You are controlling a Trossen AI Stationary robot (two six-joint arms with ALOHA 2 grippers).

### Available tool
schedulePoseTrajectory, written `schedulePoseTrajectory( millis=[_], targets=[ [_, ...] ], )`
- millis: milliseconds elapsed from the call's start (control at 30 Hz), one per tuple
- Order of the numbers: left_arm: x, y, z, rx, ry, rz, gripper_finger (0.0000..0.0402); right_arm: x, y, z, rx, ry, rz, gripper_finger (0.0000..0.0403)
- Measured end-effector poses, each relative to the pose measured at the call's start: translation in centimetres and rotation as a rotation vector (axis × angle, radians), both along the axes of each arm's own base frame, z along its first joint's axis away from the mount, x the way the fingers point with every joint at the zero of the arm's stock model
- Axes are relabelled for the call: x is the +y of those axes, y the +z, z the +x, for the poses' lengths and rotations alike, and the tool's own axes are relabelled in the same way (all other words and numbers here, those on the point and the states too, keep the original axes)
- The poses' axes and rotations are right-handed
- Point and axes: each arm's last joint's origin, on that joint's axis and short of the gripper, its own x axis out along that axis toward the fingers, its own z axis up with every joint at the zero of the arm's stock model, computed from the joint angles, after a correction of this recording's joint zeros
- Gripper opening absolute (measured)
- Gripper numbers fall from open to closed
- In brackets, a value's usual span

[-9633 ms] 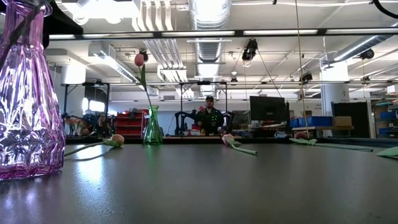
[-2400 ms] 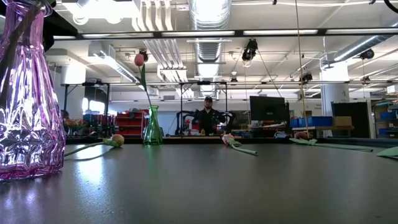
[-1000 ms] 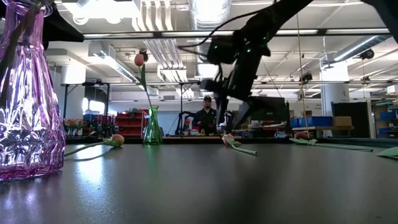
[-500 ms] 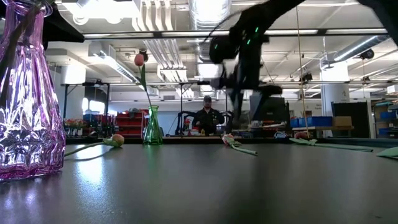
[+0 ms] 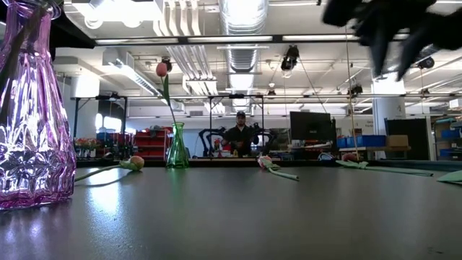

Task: Sort flowers into vase by color
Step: Adjust the bottom red tulip

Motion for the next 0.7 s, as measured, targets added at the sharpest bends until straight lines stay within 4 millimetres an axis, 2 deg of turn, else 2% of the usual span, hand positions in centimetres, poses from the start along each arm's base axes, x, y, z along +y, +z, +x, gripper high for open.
schedulePoseTrajectory(
  millis=[133,233,300,467,700],
  targets=[
    [0.1,-0.1,-0.3,0.001,-0.023,-0.012,0.0,4.9,-2.0,-2.2,0.04,-0.144,0.094,0.0088],
    [0.2,-0.1,-0.5,-0.002,-0.028,-0.014,0.0,7.0,-3.8,-3.2,0.186,-0.126,0.151,0.0088],
    [0.3,0.0,-0.6,-0.002,-0.034,-0.004,0.0,7.2,-5.0,-3.2,0.279,-0.137,0.157,0.0093],
    [0.3,-0.1,-0.6,-0.001,-0.036,-0.005,0.0,6.5,-6.9,-2.8,0.342,-0.179,0.106,0.0112],
    [0.2,-0.1,-0.6,0.004,-0.053,-0.009,0.0,6.6,-8.3,-2.2,0.25,-0.155,0.151,0.0121]
  ],
)
